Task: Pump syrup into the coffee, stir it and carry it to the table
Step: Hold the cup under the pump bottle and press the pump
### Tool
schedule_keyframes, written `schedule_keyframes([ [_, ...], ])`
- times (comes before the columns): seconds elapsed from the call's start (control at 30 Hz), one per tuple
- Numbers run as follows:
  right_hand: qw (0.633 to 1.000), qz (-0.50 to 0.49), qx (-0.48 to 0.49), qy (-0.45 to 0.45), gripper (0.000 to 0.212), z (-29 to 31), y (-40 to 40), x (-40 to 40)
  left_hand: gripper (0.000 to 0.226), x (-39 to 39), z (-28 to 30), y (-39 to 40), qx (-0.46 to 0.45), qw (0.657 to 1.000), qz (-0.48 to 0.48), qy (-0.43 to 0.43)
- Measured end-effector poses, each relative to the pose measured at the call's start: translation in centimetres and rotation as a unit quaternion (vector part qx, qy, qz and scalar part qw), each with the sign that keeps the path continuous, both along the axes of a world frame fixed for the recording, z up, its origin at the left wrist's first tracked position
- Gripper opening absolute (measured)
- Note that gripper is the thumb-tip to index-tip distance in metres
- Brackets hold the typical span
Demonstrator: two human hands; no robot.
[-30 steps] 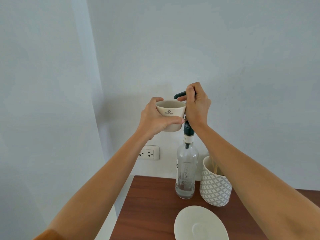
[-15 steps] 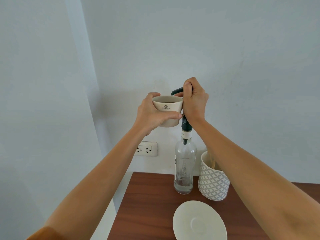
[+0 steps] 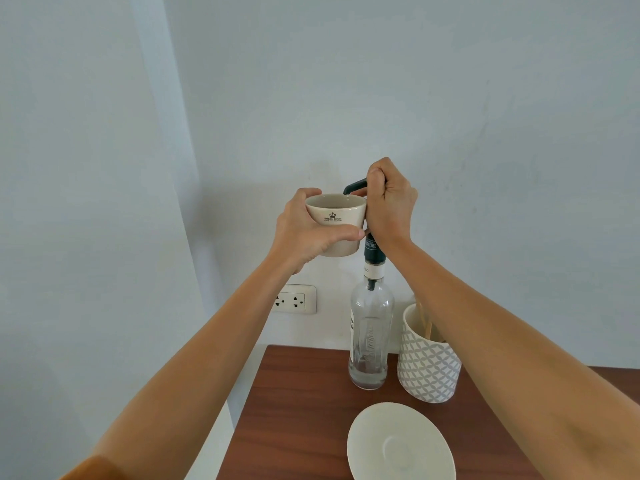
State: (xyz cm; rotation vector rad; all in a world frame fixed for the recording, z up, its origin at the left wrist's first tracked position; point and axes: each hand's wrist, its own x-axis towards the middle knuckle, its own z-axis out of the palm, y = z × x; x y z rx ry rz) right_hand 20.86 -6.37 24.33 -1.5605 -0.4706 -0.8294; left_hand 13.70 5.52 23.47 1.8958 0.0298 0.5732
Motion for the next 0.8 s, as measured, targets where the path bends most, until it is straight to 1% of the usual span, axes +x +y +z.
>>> schedule_keyframes([
  [0.2, 1.000, 0.010, 0.003, -0.001, 0.023, 0.4, -0.3, -0.9, 0.109, -0.4, 0.3, -0.2, 0.004, 1.000, -0.001, -0.004],
  [0.37, 0.999, 0.047, 0.007, 0.022, 0.020, 0.0, -0.2, -0.6, 0.097, -0.3, 0.0, 0.1, 0.010, 1.000, 0.008, 0.004],
  [0.47, 0.996, 0.068, -0.005, 0.049, 0.020, 0.5, -0.7, -1.1, 0.097, -0.5, 0.4, 0.3, 0.012, 1.000, 0.011, -0.002],
  [0.53, 0.994, 0.083, -0.008, 0.069, 0.024, 0.6, -1.1, -1.5, 0.097, -0.6, 0.7, 0.4, 0.010, 1.000, 0.013, -0.005],
  [0.6, 0.995, 0.059, -0.022, 0.076, 0.034, 0.3, -1.5, -2.0, 0.096, -0.8, 0.7, 0.5, 0.011, 1.000, 0.010, -0.006],
  [0.67, 0.997, 0.025, -0.028, 0.062, 0.041, -0.5, -1.7, -2.7, 0.096, -1.1, 0.5, 0.5, 0.013, 1.000, 0.007, -0.004],
  [0.73, 0.999, -0.011, -0.018, 0.035, 0.039, -1.7, -1.8, -3.7, 0.098, -1.5, 0.1, 0.3, 0.012, 1.000, 0.002, -0.003],
  [0.8, 0.999, -0.042, -0.015, 0.023, 0.031, -3.0, -2.0, -5.0, 0.102, -2.1, -0.4, 0.1, 0.012, 1.000, -0.008, 0.000],
])
